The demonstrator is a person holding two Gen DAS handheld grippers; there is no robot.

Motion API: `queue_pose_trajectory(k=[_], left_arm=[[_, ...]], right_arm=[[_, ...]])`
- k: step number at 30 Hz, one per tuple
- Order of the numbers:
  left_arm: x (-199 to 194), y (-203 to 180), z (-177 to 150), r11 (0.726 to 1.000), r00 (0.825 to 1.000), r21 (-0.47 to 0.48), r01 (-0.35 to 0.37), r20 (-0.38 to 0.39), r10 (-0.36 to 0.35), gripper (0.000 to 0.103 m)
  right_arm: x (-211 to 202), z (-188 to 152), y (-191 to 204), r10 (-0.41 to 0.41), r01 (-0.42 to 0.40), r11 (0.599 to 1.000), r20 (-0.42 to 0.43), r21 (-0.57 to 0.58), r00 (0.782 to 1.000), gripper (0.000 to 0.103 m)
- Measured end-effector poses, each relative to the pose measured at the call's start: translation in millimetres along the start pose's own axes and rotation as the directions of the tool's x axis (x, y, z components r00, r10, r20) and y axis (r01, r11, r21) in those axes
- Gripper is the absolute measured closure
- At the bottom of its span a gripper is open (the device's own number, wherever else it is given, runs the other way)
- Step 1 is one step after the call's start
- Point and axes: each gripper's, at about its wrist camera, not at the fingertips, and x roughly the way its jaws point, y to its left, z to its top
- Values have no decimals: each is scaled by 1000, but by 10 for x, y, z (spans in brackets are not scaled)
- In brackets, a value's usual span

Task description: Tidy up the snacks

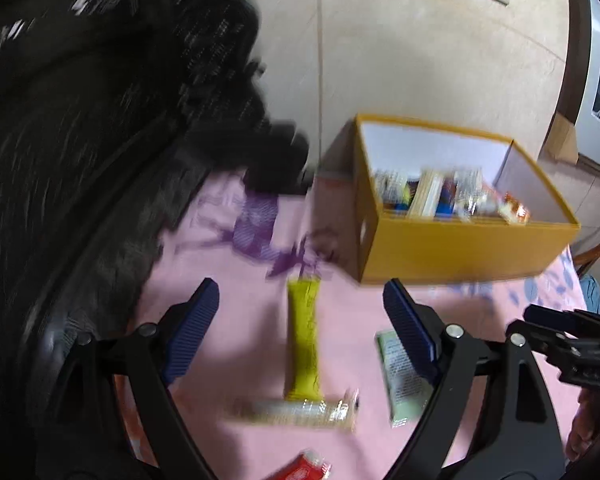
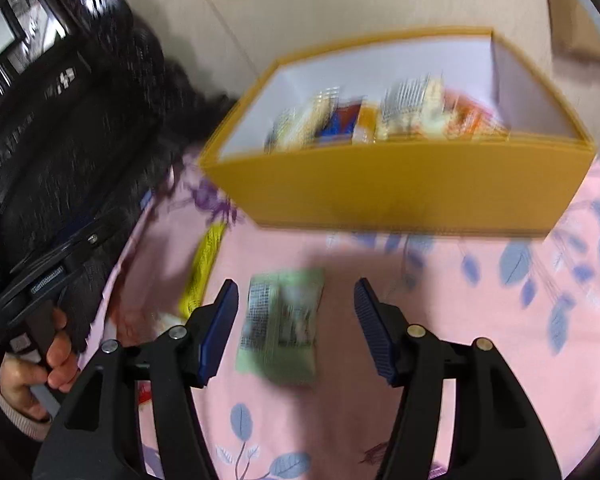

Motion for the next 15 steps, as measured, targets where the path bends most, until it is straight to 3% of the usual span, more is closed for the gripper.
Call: queue_pose_trajectory(k=[4,7,11,15], left_arm=[[47,149,-363,999,998,-10,-49,-49,48,17],[12,238,-563,999,998,-33,-9,-66,7,17],[-62,303,-931,1000,994,7,-10,-109,11,17],[-65,343,-1262,999,987,30,-16,-161,21,17]], right_arm=[[264,-156,31,-14,14,1000,-60,12,998,42],[472,-211,42,-20,23,1000,-115,19,993,42],[709,-273,151,-37,34,999,-172,-21,984,42],[810,-323,275,-71,58,995,-166,-86,984,38]])
